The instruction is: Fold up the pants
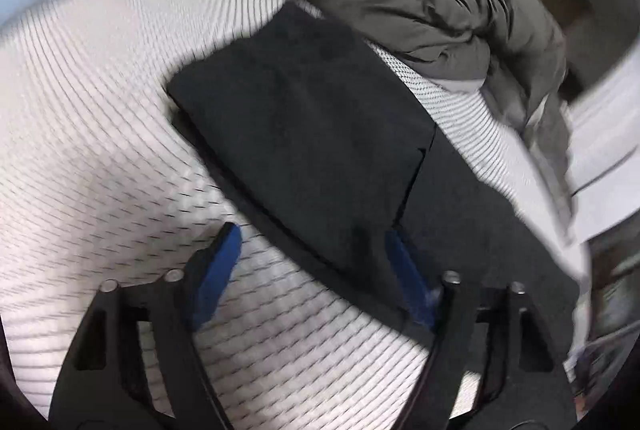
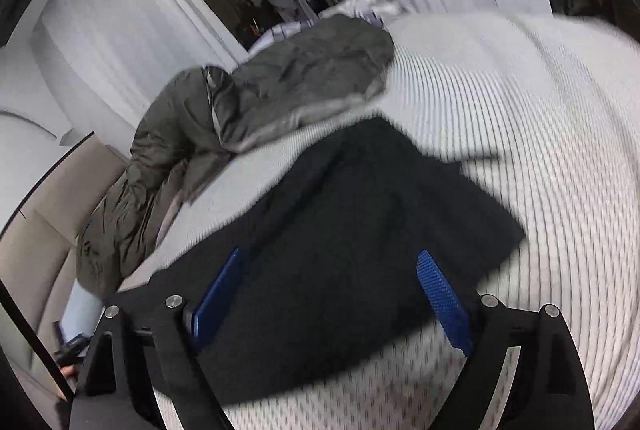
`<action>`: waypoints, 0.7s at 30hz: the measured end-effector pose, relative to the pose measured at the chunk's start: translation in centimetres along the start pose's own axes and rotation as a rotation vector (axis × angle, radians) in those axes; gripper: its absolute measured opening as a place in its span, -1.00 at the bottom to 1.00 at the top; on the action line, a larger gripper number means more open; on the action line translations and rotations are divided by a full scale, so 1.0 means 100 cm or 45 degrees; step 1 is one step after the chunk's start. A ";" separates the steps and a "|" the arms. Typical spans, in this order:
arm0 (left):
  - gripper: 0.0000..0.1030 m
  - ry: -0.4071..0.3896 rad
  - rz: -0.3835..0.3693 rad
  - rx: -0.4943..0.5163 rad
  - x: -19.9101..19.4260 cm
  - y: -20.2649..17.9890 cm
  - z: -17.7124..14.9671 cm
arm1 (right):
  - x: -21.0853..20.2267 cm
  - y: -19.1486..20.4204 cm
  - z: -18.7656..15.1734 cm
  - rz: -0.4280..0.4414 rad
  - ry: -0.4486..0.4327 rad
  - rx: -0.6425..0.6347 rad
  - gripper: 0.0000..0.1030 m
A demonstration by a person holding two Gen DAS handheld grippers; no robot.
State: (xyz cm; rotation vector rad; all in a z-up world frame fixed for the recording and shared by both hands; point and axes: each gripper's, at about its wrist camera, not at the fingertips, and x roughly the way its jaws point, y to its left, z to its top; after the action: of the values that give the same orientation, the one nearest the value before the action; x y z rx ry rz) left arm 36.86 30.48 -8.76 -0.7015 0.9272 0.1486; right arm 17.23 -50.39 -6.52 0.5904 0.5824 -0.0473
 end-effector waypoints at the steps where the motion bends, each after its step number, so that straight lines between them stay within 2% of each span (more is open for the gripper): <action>1: 0.25 -0.016 -0.011 -0.023 0.003 0.002 0.002 | -0.007 -0.005 -0.011 0.006 0.018 0.023 0.73; 2: -0.08 -0.077 -0.022 -0.048 0.006 0.002 0.004 | -0.010 -0.009 -0.019 0.016 0.038 0.048 0.73; 3: -0.27 -0.092 -0.008 -0.056 0.009 0.002 0.007 | -0.012 -0.012 -0.026 0.020 0.063 0.071 0.73; 4: -0.64 -0.095 0.002 -0.063 0.011 0.002 0.009 | -0.015 -0.017 -0.034 0.022 0.109 0.097 0.73; 5: -0.79 -0.109 0.002 -0.081 0.012 0.003 0.009 | -0.019 -0.022 -0.041 0.034 0.131 0.122 0.73; 8: -0.93 -0.154 -0.017 -0.089 0.004 0.007 0.006 | -0.016 -0.030 -0.047 0.116 0.143 0.179 0.73; 12: -0.94 -0.197 0.021 -0.063 -0.010 0.006 -0.003 | 0.017 -0.033 -0.032 0.208 0.157 0.245 0.68; 14: -0.94 -0.215 0.036 -0.094 -0.014 0.009 -0.010 | 0.039 -0.032 -0.020 0.204 0.155 0.270 0.27; 16: -0.96 -0.242 0.045 -0.109 -0.020 0.012 -0.017 | 0.057 -0.035 -0.015 0.186 0.180 0.325 -0.60; 18: -0.96 -0.269 0.058 -0.102 -0.028 0.012 -0.027 | 0.064 -0.038 -0.013 0.217 0.202 0.369 -0.77; 21: -0.96 -0.299 0.047 -0.083 -0.053 0.024 -0.056 | 0.045 -0.035 -0.016 0.198 0.172 0.313 -0.88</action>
State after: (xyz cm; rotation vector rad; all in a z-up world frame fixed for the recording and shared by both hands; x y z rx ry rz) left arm 28.85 29.75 -8.07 -0.7107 0.7129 0.2889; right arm 19.49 -51.96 -11.76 0.8813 0.6650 0.0689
